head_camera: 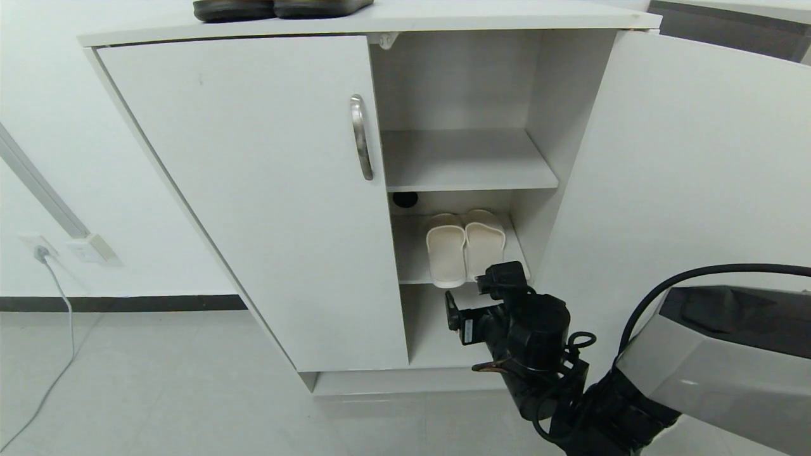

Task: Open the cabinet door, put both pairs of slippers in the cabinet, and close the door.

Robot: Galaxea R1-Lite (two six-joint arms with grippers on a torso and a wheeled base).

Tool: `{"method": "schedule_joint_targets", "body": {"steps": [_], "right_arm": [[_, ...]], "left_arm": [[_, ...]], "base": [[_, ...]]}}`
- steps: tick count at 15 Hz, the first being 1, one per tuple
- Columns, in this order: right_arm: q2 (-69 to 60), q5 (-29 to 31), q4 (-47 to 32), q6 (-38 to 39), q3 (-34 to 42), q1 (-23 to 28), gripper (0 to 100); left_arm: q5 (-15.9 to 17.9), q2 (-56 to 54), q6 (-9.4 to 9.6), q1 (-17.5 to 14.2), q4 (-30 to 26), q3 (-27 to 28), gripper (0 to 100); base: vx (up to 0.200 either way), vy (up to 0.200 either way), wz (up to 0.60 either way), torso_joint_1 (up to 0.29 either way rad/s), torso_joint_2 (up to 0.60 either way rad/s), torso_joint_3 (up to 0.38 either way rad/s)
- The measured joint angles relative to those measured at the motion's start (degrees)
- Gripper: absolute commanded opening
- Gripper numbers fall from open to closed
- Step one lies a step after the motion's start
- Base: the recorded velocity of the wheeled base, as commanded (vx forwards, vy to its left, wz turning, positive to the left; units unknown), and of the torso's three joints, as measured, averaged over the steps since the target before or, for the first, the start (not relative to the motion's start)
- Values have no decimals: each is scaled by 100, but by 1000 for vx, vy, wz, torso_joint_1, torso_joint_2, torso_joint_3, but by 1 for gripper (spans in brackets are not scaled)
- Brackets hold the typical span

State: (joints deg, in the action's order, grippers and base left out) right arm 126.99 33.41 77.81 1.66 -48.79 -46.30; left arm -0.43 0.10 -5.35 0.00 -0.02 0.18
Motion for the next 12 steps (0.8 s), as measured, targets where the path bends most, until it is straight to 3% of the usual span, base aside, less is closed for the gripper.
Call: {"method": "schedule_joint_targets", "body": {"steps": [4, 12], "right_arm": [[-6, -2, 0, 0, 15, -13, 100], [5, -2, -5, -24, 17, -11, 100]], "left_arm": [[0, 0, 13, 0, -5, 0, 0], [0, 0, 11, 0, -7, 0, 0]], "base": [[0, 0, 0, 0, 0, 0], [0, 0, 0, 0, 4, 188]]}}
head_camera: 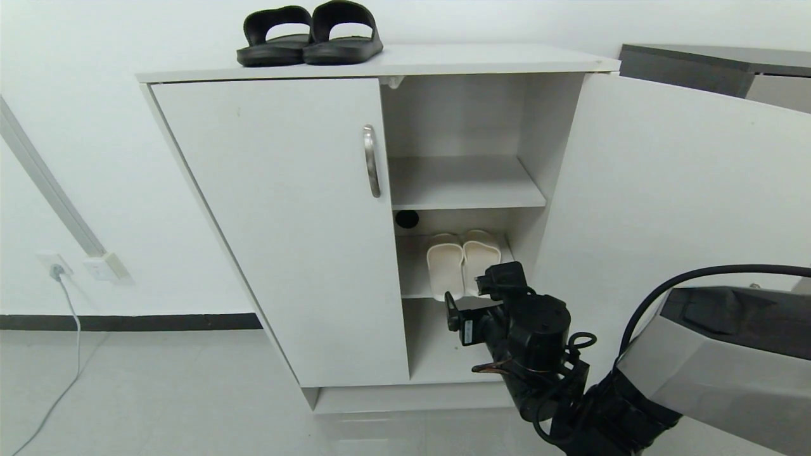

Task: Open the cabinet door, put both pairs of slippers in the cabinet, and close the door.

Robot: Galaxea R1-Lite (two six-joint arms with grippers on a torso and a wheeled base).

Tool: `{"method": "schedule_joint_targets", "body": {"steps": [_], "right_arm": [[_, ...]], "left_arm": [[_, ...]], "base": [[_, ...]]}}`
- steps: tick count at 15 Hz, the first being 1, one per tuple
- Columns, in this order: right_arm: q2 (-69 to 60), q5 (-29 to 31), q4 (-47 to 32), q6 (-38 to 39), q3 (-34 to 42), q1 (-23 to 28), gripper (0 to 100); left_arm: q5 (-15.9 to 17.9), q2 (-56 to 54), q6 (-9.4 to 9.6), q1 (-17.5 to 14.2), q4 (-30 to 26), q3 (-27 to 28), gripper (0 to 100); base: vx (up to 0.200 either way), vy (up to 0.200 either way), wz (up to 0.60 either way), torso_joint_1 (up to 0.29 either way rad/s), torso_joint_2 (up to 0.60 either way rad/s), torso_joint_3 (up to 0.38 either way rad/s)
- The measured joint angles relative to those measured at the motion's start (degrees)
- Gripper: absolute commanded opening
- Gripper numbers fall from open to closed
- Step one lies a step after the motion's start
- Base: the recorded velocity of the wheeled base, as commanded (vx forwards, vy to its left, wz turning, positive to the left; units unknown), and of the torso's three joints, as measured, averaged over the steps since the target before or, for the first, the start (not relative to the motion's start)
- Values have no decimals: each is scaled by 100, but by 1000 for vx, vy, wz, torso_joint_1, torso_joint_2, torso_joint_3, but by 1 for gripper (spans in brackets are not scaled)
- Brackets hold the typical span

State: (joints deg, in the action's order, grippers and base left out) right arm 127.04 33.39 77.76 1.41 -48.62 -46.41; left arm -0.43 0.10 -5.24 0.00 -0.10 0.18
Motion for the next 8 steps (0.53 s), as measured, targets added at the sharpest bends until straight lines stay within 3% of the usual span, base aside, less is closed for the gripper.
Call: {"method": "schedule_joint_targets", "body": {"steps": [8], "right_arm": [[11, 2, -9, -55, 118, 16, 100]], "left_arm": [[0, 0, 0, 0, 5, 0, 0]], "base": [[0, 0, 0, 0, 1, 16]]}}
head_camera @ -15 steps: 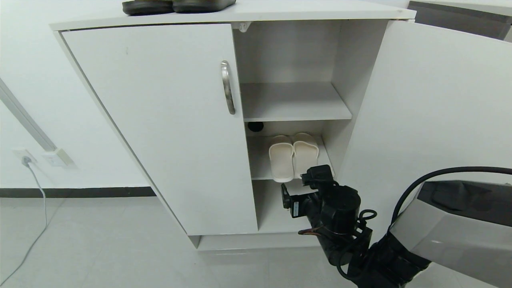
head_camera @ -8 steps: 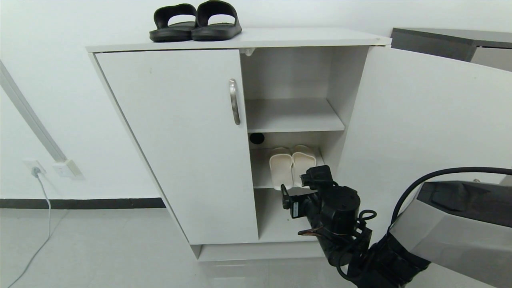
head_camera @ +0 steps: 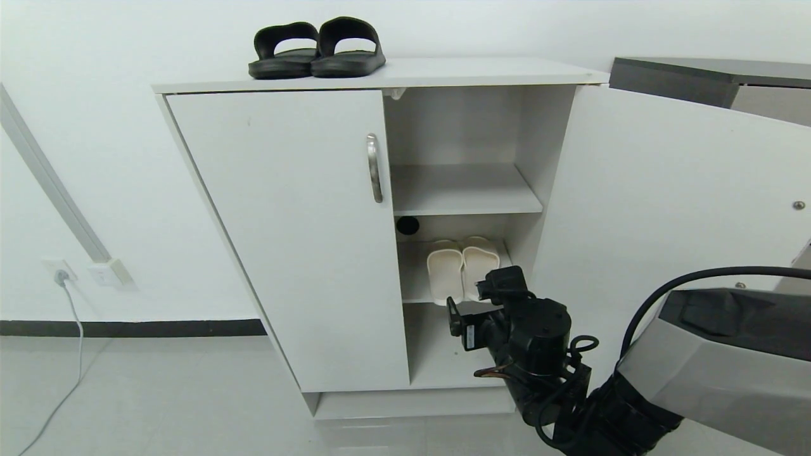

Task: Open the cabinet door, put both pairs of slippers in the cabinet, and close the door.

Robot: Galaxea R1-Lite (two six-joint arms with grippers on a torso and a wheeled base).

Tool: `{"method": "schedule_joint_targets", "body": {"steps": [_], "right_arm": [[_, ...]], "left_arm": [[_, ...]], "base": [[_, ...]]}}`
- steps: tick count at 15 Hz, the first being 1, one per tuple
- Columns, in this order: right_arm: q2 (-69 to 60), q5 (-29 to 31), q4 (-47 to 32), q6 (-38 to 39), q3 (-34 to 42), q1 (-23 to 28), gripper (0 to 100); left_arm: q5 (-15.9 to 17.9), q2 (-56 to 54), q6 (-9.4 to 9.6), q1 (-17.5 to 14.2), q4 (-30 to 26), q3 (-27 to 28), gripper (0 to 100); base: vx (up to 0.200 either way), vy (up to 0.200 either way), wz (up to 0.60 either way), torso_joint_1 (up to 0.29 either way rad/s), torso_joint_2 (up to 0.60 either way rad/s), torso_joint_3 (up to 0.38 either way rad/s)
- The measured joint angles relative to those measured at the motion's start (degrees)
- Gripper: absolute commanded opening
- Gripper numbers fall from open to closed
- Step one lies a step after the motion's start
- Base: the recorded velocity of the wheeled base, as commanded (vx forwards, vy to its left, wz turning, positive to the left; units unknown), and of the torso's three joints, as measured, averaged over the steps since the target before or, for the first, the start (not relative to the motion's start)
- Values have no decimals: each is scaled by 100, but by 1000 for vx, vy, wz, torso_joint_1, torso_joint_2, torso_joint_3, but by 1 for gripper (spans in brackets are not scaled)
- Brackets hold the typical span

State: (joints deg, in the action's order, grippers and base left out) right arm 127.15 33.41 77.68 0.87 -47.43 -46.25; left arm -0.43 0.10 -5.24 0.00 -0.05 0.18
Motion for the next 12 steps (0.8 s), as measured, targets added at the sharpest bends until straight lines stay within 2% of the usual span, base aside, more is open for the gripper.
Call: {"method": "schedule_joint_targets", "body": {"steps": [3, 12], "right_arm": [[55, 2, 13, -24, 5, 4, 100], [122, 9, 13, -24, 5, 23, 100]], "left_arm": [[0, 0, -1, 0, 0, 0, 0], [0, 0, -6, 0, -2, -2, 0]], "base": [[0, 0, 0, 0, 0, 0], [0, 200, 0, 3, 2, 3]]}}
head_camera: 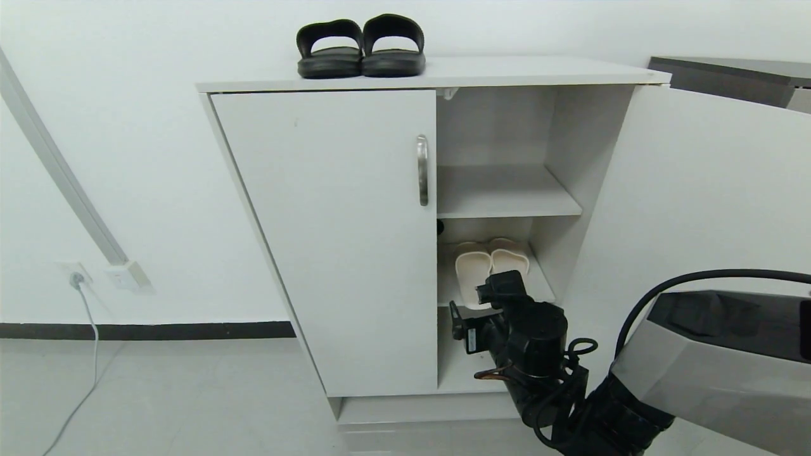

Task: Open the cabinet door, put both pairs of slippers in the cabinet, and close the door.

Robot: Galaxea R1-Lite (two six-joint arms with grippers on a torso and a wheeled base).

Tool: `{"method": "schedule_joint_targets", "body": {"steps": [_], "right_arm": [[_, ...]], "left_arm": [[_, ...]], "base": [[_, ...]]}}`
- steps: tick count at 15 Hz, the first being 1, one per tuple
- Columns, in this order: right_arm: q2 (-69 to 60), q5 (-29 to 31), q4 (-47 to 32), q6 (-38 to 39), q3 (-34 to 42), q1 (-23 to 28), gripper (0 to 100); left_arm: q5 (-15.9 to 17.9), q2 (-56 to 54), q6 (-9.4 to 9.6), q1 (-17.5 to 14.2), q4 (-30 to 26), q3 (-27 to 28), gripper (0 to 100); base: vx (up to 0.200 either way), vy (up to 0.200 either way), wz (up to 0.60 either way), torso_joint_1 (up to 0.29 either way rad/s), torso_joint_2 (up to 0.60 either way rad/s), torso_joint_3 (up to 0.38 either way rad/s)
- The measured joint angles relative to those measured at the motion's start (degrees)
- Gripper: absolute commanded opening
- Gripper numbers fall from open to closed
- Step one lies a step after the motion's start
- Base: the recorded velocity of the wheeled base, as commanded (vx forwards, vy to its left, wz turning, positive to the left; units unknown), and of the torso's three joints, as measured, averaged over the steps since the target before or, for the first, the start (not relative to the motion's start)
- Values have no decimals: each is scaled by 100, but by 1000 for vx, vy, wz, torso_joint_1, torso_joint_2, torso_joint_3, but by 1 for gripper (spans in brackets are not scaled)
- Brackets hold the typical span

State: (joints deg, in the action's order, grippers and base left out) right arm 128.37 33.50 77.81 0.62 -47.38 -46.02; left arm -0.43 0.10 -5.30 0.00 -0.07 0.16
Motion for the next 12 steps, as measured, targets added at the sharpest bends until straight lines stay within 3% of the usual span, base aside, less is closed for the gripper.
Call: {"method": "schedule_joint_targets", "body": {"steps": [7, 12], "right_arm": [[7, -2, 20, -46, 37, -12, 100], [11, -4, 30, -46, 50, -9, 100]], "left_arm": [[0, 0, -2, 0, 5, 2, 0], [-9, 0, -13, -10, 7, 2, 0]], "base": [[0, 200, 0, 1, 2, 0], [0, 0, 0, 0, 0, 0]]}}
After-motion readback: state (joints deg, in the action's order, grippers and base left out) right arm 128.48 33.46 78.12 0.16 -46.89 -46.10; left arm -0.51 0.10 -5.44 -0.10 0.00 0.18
